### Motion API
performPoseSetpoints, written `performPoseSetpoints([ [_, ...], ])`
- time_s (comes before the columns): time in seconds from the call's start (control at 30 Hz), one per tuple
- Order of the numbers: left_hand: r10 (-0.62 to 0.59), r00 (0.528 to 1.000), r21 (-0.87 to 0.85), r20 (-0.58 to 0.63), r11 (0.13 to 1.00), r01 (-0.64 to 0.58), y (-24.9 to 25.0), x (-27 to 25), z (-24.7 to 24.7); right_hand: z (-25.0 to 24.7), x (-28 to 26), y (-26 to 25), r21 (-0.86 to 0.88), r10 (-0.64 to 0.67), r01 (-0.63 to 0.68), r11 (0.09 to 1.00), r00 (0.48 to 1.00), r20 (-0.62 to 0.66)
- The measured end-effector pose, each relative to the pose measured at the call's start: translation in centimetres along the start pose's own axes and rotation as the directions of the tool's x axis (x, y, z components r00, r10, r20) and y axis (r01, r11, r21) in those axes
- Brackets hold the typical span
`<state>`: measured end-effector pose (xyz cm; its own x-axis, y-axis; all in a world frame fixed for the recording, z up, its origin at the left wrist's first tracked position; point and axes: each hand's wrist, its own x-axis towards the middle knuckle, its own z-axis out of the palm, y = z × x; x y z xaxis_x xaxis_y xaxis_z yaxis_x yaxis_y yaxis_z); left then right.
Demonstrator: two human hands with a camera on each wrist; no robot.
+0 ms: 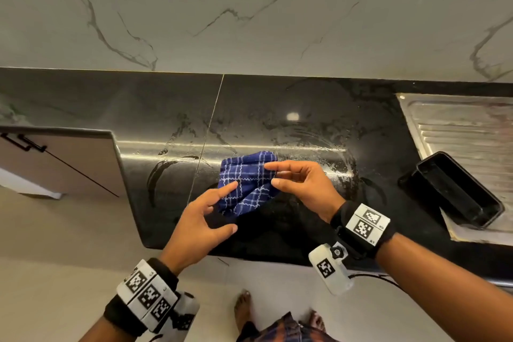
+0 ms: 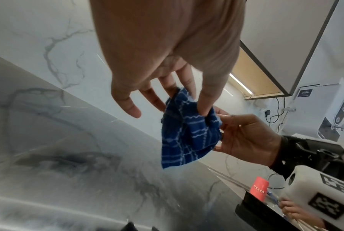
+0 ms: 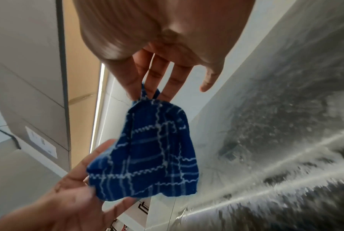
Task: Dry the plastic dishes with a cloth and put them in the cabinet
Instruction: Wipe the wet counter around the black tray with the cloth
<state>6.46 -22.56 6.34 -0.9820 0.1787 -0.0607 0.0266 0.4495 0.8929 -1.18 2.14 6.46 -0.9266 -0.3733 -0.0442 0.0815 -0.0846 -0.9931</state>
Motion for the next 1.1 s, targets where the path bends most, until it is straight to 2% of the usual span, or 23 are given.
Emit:
performPoseSetpoints([
  [0.1,0.030,0.998,-0.060,-0.051,0.998,-0.033,0.8,0.1,-1.0,0.0,0.6,-0.7,-0.130,-0.109,0.101,0.986,0.993,-0.055],
  [0.17,0.032,0.999,-0.107,-0.023,0.994,-0.034,1.4,0.2,-1.4,0.2,1.0,-0.8,-0.195,-0.152,0.144,0.970,0.988,-0.025],
  [0.23,0.042,0.999,-0.118,0.030,0.992,-0.038,1.9,0.3,-1.5,0.6,1.1,-0.5,-0.254,-0.111,0.123,0.959,0.992,0.063],
  [0.3,0.049,0.999,-0.153,0.016,0.987,-0.046,2.2,0.5,-1.4,0.9,0.9,0.1,-0.339,-0.073,0.119,0.933,0.987,0.146],
  [0.4,-0.015,0.999,-0.358,-0.044,0.934,-0.002,2.2,0.6,-1.3,0.8,0.4,0.8,-0.376,-0.071,0.160,0.913,0.968,0.240],
  [0.53,-0.089,0.994,-0.436,-0.063,0.898,0.053,1.1,0.0,-1.3,0.6,-0.4,1.5,-0.542,-0.110,0.250,0.803,0.955,0.277],
  [0.67,-0.098,0.992,-0.463,-0.075,0.885,0.052,0.5,-0.1,-1.8,0.6,-1.0,1.9,-0.603,-0.059,0.258,0.755,0.942,0.330],
  [0.8,-0.084,0.993,-0.490,-0.082,0.871,0.034,0.5,0.3,-1.9,1.4,-0.4,1.9,-0.487,-0.008,0.070,0.870,0.992,0.129],
  [0.87,-0.071,0.994,-0.533,-0.078,0.846,0.019,0.7,0.5,-2.1,2.3,0.4,2.0,-0.409,-0.041,0.061,0.911,0.997,0.058],
  [1.0,-0.081,0.994,-0.597,-0.072,0.802,0.022,0.9,0.8,-2.8,4.2,1.5,1.7,-0.126,0.029,-0.014,0.992,0.992,0.119],
  [1.1,-0.086,0.990,-0.449,-0.109,0.893,0.028,0.1,0.9,-3.2,4.8,1.7,1.7,-0.073,-0.053,0.053,0.996,0.999,0.002],
])
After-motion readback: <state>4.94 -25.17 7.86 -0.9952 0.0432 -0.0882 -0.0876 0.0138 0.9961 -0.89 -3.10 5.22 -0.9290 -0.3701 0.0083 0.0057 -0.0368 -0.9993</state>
